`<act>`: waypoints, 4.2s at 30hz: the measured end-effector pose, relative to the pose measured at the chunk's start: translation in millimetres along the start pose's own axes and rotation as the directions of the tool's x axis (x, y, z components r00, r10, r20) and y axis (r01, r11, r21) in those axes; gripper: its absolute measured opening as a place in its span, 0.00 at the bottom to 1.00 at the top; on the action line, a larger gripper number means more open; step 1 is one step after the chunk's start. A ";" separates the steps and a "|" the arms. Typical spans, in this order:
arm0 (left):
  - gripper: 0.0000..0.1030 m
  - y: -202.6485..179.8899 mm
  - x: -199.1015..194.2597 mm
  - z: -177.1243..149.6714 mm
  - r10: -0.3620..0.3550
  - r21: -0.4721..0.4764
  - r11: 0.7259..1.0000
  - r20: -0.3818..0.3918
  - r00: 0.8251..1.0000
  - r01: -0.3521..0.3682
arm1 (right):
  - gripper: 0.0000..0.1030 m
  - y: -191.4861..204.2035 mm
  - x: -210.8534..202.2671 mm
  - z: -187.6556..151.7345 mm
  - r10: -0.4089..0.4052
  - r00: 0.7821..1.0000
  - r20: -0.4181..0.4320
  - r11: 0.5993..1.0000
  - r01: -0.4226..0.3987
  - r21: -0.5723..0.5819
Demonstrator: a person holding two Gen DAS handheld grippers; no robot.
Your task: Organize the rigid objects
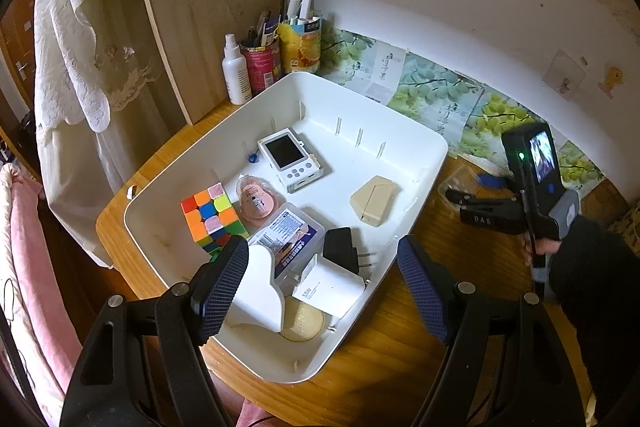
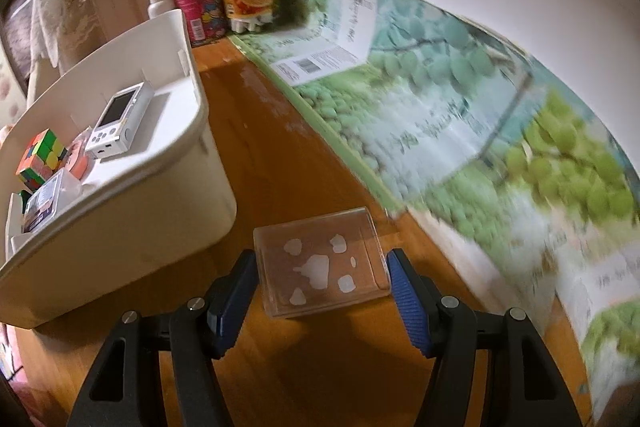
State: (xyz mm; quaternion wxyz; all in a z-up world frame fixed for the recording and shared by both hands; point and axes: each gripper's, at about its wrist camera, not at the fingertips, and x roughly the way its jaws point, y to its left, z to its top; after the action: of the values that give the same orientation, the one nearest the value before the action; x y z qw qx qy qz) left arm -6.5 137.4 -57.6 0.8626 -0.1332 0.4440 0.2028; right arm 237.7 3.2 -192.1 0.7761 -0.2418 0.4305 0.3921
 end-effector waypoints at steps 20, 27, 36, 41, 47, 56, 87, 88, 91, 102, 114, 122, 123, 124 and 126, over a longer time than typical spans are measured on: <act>0.77 -8.0 -15.9 17.0 -0.169 0.106 0.981 0.078 0.983 0.160 | 0.64 26.0 -88.7 -77.6 -0.039 0.999 0.020 0.942 0.031 0.333; 0.77 3.4 -15.2 24.8 -0.247 0.168 0.958 0.069 0.967 0.233 | 0.64 55.1 -125.3 -69.8 -0.083 0.992 0.090 0.934 0.046 0.355; 0.77 36.2 -15.2 38.4 -0.309 0.234 0.928 0.055 0.950 0.288 | 0.64 101.6 -153.6 -45.7 -0.137 0.977 0.161 0.920 0.065 0.387; 0.77 58.4 -10.6 46.1 -0.325 0.250 0.919 0.048 0.945 0.303 | 0.64 130.0 -156.1 -29.7 -0.144 0.970 0.196 0.915 0.055 0.399; 0.77 86.4 -8.0 50.8 -0.330 0.279 0.911 0.046 0.943 0.305 | 0.64 165.3 -147.9 -11.3 -0.145 0.965 0.217 0.913 0.046 0.404; 0.77 123.7 -4.5 53.0 -0.317 0.309 0.907 0.049 0.947 0.287 | 0.64 207.9 -127.8 7.0 -0.128 0.961 0.244 0.907 0.015 0.421; 0.82 84.6 -2.5 37.3 -0.391 0.295 0.870 -0.080 0.917 0.396 | 0.79 227.5 -180.8 -47.8 -0.321 0.942 0.103 0.759 0.190 0.623; 0.82 77.0 -3.2 35.6 -0.391 0.291 0.869 -0.090 0.916 0.400 | 0.79 226.6 -184.9 -52.0 -0.321 0.942 0.095 0.754 0.194 0.627; 0.82 58.2 -6.8 30.0 -0.383 0.288 0.872 -0.105 0.918 0.396 | 0.79 220.7 -200.2 -66.8 -0.322 0.945 0.062 0.735 0.208 0.645; 0.93 -17.9 -29.6 2.8 -0.340 0.296 0.888 -0.098 0.935 0.353 | 0.89 167.1 -256.5 -118.9 -0.308 0.951 -0.021 0.695 0.240 0.678; 0.97 -74.1 -52.4 -24.5 -0.214 0.319 0.924 -0.025 0.976 0.211 | 0.99 117.4 -284.6 -156.1 -0.253 0.967 -0.012 0.718 0.195 0.668; 0.97 -91.9 -71.3 -38.7 -0.160 0.374 0.919 0.056 0.985 0.128 | 0.99 101.2 -285.6 -167.8 -0.238 0.971 -0.024 0.712 0.191 0.676; 0.97 -92.2 -71.9 -37.8 -0.159 0.372 0.920 0.063 0.985 0.125 | 0.99 100.3 -285.0 -168.4 -0.240 0.970 -0.031 0.708 0.196 0.679; 0.98 -92.5 -71.7 -36.6 -0.157 0.371 0.920 0.066 0.985 0.122 | 0.99 99.7 -285.1 -168.5 -0.243 0.969 -0.032 0.706 0.199 0.680; 0.98 -94.6 -68.4 -35.2 -0.161 0.372 0.919 0.056 0.985 0.129 | 0.99 100.1 -286.9 -167.2 -0.252 0.967 -0.024 0.709 0.201 0.676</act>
State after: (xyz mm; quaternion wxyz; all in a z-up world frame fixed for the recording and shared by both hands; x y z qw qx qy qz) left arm -23.1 23.7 -16.9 0.9030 0.0066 0.4258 0.0571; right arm -16.4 -173.3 -35.4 0.8675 0.0179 0.4825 0.1201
